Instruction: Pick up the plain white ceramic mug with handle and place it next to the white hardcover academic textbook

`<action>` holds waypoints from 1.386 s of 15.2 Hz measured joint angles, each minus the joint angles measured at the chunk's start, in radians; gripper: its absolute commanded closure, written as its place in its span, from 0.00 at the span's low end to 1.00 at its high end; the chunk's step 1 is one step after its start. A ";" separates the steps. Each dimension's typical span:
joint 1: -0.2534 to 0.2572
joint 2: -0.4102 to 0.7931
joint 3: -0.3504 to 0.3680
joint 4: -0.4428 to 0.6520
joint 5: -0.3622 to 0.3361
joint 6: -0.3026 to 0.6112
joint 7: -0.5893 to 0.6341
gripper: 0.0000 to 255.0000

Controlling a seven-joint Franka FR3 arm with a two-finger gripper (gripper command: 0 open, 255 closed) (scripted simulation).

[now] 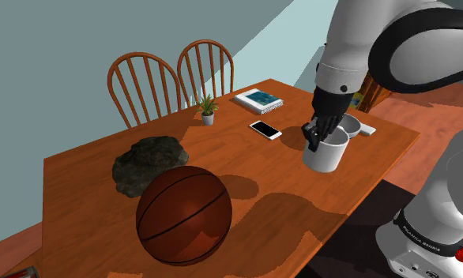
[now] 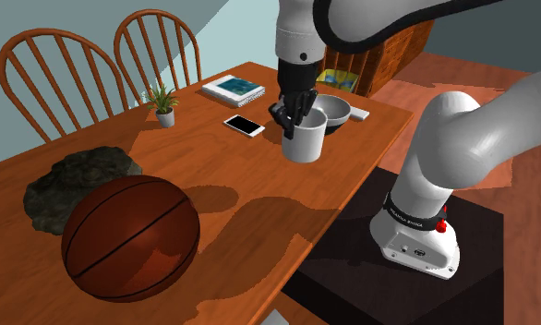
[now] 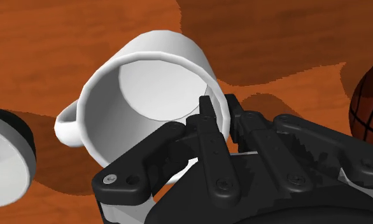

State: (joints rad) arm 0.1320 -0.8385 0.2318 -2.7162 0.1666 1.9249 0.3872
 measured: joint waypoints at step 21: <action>-0.202 0.434 -0.285 0.268 -0.189 0.159 -0.345 1.00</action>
State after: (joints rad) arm -0.0704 -0.4043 -0.0531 -2.4478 -0.0221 2.0835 0.0425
